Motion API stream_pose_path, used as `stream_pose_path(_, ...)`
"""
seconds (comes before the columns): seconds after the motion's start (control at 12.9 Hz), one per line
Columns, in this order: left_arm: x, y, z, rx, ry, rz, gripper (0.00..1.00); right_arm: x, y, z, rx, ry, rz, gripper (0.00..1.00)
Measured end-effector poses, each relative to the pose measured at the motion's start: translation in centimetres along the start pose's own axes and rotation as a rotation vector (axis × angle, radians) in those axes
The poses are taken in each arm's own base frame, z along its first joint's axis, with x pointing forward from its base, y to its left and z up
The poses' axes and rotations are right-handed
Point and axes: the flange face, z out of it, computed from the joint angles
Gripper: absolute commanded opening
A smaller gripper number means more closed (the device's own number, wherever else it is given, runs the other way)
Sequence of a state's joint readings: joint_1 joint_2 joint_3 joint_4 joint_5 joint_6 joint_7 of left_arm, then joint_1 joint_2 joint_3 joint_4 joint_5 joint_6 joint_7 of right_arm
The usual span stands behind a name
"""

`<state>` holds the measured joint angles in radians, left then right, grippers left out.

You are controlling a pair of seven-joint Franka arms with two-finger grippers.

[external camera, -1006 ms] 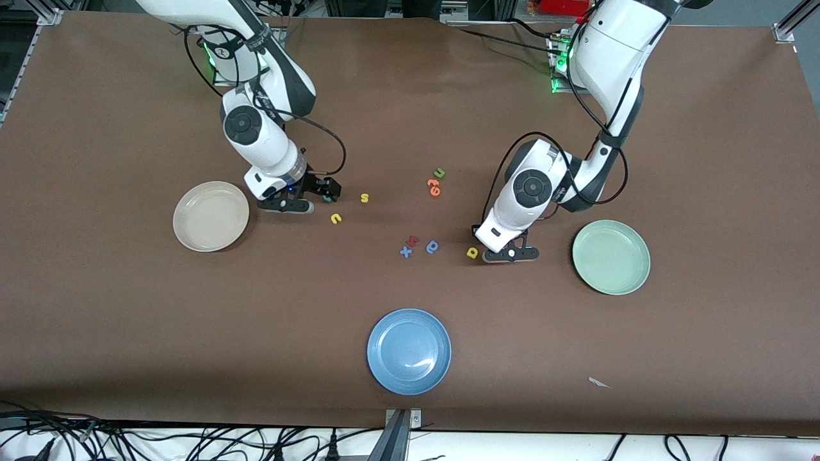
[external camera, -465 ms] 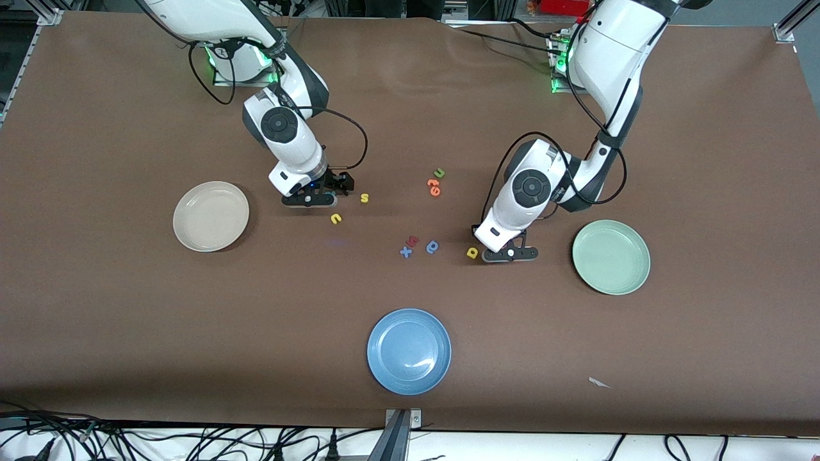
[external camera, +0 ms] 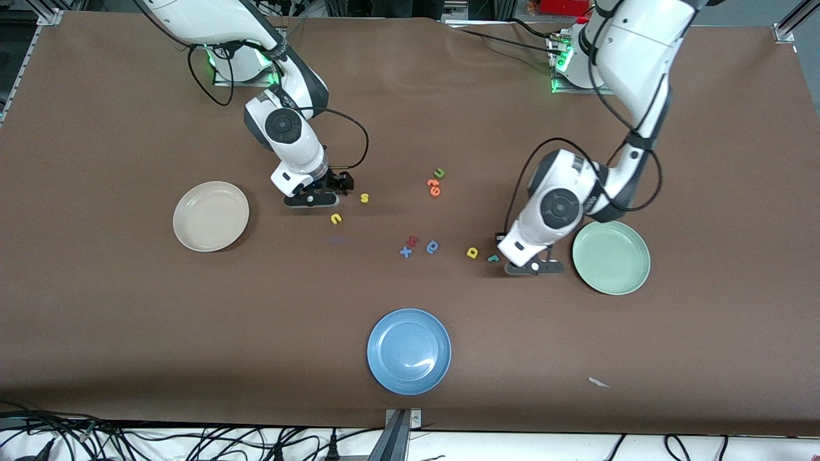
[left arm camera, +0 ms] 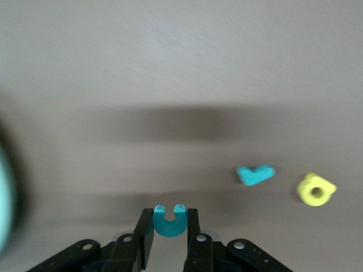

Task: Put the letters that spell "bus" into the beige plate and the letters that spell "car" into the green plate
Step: 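Carry the teal letter to the green plate while the right gripper lifts the p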

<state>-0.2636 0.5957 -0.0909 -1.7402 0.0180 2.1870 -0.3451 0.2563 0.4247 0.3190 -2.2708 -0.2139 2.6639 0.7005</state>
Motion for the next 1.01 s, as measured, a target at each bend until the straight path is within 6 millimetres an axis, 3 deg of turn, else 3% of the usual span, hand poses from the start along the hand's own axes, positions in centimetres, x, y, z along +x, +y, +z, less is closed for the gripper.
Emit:
stream_pose_path(0.23,2.0,-8.5,-3.4,-0.009,-0.036,0.084,0.16,-0.2,0.2,0.8,-0.021,0.000,-0.004,0.99)
stream_pose_path(0.46,2.7,-16.5,-3.2,-0.028,-0.059,0.201,0.16,-0.2,0.1,1.3,-0.007,0.008,-0.001,0.76)
stream_pose_path(0.62,2.8,-20.6,-2.5,-0.004,-0.073,0.284,0.20,-0.1,0.2,1.4,-0.005,0.011,0.001,0.62)
stream_pose_path(0.7,2.7,-21.7,-2.2,0.011,-0.081,0.307,0.43,-0.1,0.1,1.2,-0.002,0.016,-0.001,0.51)
stream_pose_path(0.77,2.7,-22.1,-1.8,0.019,-0.088,0.321,0.98,0.0,0.0,1.1,-0.001,0.022,-0.006,0.39)
stream_pose_path(1.01,2.8,-21.2,-1.1,0.017,-0.091,0.338,1.00,0.1,0.1,1.0,-0.006,0.033,-0.019,0.02)
